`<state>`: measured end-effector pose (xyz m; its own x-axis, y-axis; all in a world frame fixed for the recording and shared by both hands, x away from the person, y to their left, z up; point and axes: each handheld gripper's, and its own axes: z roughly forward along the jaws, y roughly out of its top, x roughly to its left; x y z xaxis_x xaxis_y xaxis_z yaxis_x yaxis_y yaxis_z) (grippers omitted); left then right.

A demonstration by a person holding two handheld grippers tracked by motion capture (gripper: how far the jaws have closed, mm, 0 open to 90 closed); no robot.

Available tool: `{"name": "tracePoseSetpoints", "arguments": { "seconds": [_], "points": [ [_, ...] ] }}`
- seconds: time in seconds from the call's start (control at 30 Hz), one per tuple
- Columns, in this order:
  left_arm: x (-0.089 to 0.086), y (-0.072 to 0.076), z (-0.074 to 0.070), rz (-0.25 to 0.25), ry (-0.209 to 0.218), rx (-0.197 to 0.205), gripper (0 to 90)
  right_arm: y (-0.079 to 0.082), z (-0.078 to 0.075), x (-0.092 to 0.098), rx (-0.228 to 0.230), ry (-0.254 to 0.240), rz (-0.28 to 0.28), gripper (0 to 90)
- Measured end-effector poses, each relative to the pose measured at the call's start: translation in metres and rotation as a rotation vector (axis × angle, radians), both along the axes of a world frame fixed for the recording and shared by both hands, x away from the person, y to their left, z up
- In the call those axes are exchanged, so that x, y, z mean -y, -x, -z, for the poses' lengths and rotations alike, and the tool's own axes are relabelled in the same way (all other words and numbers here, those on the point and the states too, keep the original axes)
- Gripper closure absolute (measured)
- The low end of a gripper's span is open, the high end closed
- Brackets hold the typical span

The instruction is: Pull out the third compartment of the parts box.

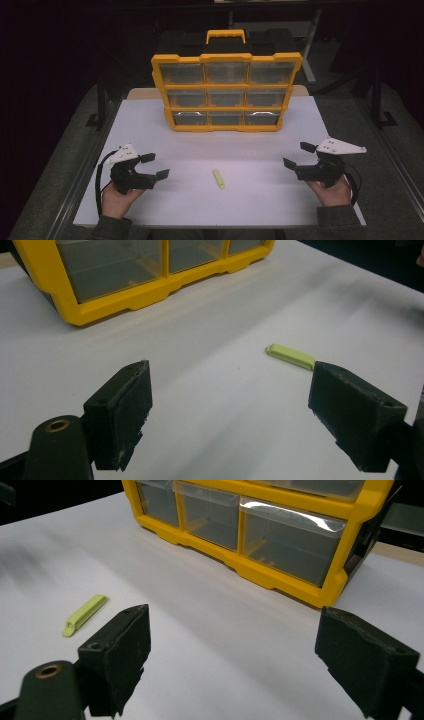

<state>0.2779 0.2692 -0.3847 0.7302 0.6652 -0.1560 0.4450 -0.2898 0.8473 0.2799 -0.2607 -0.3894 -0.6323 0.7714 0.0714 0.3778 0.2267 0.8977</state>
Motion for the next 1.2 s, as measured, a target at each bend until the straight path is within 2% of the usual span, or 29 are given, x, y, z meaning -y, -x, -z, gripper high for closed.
{"name": "tracePoseSetpoints", "arguments": {
  "seconds": [0.2, 0.43, 0.73, 1.03, 1.1, 1.17, 1.2],
  "points": [
    [0.001, -0.001, 0.001, 0.003, -0.007, 0.003, 17.8, -0.001, 0.001, 0.001, -0.013, 0.001, -0.002, 13.8],
    [0.002, 0.001, 0.001, 0.021, -0.014, 0.003, 17.8, -0.002, 0.001, 0.002, -0.009, 0.002, -0.002, 13.8],
    [0.003, 0.001, 0.001, 0.038, -0.001, 0.006, 17.8, -0.003, 0.001, 0.001, -0.005, 0.000, -0.002, 13.8],
    [0.006, 0.000, -0.003, 0.087, 0.035, -0.002, 17.8, -0.002, -0.001, 0.000, -0.002, 0.001, -0.005, 13.8],
    [0.007, 0.000, -0.007, 0.123, 0.066, -0.015, 18.1, -0.001, -0.002, 0.000, 0.004, -0.003, -0.006, 13.8],
    [0.008, 0.000, -0.009, 0.133, 0.076, -0.016, 19.6, -0.001, -0.003, -0.001, 0.003, 0.000, -0.008, 13.8],
    [0.010, 0.000, -0.012, 0.156, 0.082, -0.010, 19.5, -0.001, -0.002, -0.001, 0.004, 0.005, -0.010, 13.8]
  ]
}}
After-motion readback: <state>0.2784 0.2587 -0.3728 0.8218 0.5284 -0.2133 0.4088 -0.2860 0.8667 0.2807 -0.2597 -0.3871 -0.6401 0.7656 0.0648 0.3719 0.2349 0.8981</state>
